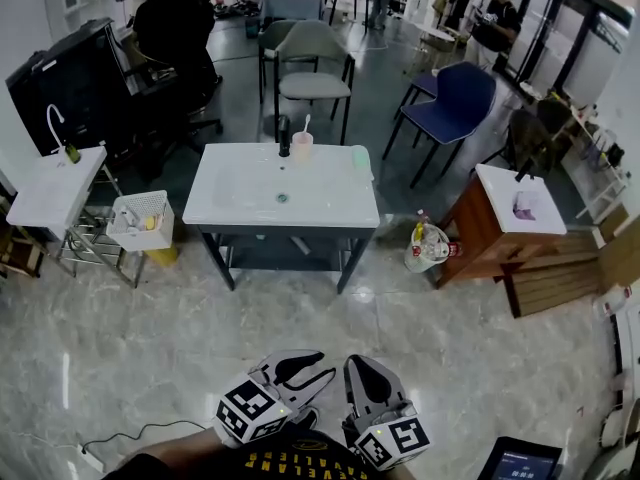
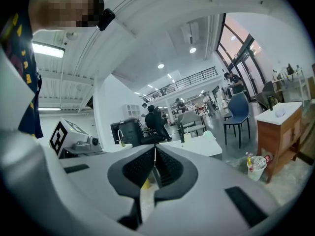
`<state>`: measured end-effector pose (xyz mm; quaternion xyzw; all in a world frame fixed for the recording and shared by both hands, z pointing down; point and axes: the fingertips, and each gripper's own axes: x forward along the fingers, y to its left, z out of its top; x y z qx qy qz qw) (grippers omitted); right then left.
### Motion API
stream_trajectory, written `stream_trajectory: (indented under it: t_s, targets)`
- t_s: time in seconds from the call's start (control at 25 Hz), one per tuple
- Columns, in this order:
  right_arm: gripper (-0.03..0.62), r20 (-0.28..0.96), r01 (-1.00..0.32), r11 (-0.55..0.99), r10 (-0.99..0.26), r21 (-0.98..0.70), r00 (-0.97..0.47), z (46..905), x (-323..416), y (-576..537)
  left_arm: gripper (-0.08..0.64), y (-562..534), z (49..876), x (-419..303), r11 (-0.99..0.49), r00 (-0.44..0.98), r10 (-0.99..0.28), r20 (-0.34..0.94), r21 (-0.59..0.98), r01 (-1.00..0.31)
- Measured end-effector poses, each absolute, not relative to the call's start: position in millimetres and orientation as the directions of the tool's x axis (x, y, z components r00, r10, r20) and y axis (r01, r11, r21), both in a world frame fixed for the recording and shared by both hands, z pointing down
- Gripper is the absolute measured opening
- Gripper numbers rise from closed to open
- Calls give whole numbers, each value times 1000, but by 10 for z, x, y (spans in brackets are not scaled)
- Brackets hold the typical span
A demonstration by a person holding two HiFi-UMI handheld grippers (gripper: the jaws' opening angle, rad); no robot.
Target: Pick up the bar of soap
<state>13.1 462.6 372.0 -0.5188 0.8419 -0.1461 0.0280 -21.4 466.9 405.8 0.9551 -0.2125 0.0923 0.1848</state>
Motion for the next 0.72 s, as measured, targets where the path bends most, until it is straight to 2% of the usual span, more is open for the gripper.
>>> stream_trajectory:
  t_s: [0.36, 0.72]
  targets:
    - [18, 138, -888, 338, -909, -312, -394, 3785, 63, 4153, 141, 4214, 4095, -415, -837, 901, -359, 244, 341, -427]
    - [18, 177, -914, 274, -925, -299, -335, 3857, -317, 3624, 141, 3638, 4182, -778, -846, 924, -313, 218, 378, -376]
